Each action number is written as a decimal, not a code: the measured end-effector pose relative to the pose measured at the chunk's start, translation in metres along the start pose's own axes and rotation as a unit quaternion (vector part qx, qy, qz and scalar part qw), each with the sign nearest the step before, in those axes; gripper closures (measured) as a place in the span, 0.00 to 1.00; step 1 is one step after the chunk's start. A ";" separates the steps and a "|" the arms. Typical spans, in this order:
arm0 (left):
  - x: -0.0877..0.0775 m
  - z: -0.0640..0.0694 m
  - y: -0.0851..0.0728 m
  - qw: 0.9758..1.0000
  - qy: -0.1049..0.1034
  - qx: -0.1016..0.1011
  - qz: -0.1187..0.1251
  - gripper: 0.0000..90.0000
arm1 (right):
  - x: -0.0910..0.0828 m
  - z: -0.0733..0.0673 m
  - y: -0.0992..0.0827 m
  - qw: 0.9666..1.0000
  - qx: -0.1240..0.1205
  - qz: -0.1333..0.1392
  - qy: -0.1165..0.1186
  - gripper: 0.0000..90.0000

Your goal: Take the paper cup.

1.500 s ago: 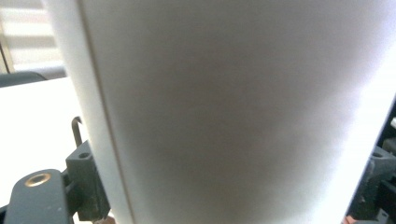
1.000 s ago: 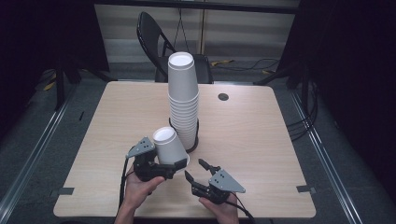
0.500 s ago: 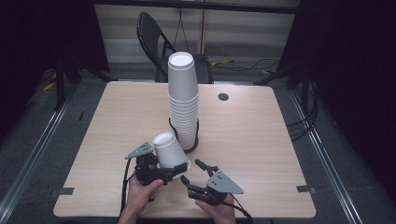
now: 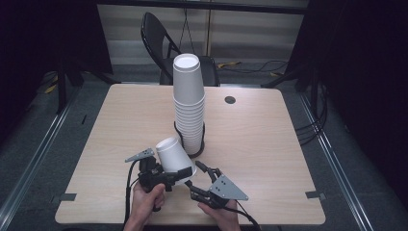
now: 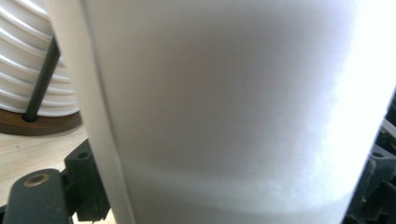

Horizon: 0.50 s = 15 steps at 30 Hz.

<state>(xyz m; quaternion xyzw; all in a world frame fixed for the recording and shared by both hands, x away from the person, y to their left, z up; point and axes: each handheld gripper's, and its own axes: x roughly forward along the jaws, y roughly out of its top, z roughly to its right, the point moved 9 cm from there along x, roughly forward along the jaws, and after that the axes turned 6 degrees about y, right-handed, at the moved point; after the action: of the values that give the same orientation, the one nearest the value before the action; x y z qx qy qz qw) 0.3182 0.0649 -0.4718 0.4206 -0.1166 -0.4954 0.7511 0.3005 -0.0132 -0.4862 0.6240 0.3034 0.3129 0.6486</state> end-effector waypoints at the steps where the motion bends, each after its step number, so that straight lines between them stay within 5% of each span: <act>1: 0.000 0.000 -0.001 1.000 0.001 -0.003 -0.001 0.14 | 0.001 0.000 0.000 1.000 0.001 0.000 0.001 0.45; 8: 0.006 -0.002 -0.005 0.998 -0.009 -0.057 -0.010 0.14 | 0.004 0.003 0.002 1.000 0.000 0.009 -0.009 0.50; 15: 0.012 0.006 -0.009 0.997 -0.028 -0.065 -0.029 0.13 | 0.008 0.009 0.001 1.000 -0.003 0.012 -0.025 0.56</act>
<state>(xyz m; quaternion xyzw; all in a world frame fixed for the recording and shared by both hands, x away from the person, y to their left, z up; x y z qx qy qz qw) 0.3152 0.0504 -0.4776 0.3599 -0.0932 -0.5350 0.7587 0.3127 -0.0121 -0.4845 0.6334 0.2789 0.3057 0.6539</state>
